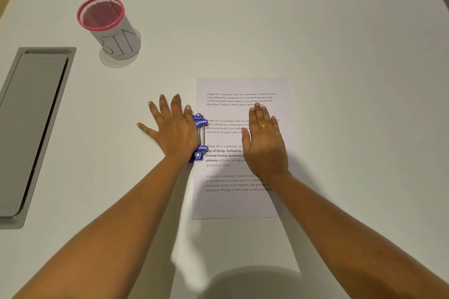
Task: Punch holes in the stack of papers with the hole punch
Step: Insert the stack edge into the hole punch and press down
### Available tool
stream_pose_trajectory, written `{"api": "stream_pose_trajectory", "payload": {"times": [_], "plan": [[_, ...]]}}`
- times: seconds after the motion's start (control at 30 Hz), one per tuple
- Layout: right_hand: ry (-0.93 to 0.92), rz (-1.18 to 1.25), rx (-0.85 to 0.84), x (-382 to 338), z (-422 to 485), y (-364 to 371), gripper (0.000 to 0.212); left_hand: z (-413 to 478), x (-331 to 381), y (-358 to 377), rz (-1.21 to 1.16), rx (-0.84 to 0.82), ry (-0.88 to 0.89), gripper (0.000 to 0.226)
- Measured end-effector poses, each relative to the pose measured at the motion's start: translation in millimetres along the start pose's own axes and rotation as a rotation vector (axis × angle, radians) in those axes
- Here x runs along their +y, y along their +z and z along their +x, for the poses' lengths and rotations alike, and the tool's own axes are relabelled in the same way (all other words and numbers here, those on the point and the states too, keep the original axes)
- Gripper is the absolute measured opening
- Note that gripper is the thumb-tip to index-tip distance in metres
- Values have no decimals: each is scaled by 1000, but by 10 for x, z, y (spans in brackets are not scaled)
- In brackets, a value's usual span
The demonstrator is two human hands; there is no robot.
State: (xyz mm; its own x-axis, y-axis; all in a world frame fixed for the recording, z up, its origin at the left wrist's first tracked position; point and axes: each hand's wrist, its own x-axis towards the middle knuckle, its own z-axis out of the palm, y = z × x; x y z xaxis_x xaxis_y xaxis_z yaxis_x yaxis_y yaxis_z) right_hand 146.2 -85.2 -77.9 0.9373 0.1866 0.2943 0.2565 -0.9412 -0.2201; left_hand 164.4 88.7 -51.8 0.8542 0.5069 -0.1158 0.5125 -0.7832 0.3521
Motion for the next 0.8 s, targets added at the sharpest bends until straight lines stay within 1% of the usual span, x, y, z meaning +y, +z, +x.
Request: {"api": "stream_pose_trajectory", "payload": {"times": [0.1,0.2,0.37,0.5,0.6,0.67,0.8], "plan": [[-3,15,-6,-2,-2,-8,44,-17,51,-55,-52,42,24,44],[22,49,-56,2,8,-12,45,-41,79,-82,-84,61,55,43],[47,74,-145,0,24,-29,49,-113,14,-178,-281,117,44,41],[57,76,-198,3,31,-27,51,-154,-127,-305,-515,40,-50,37],[61,84,-209,5,36,-38,51,-182,-242,-402,-623,-67,-114,35],[61,86,-217,2,38,-52,51,-192,-276,-452,-664,-120,-120,31],[72,89,-244,5,44,-59,51,-122,-305,-503,-652,-116,-123,27]]}}
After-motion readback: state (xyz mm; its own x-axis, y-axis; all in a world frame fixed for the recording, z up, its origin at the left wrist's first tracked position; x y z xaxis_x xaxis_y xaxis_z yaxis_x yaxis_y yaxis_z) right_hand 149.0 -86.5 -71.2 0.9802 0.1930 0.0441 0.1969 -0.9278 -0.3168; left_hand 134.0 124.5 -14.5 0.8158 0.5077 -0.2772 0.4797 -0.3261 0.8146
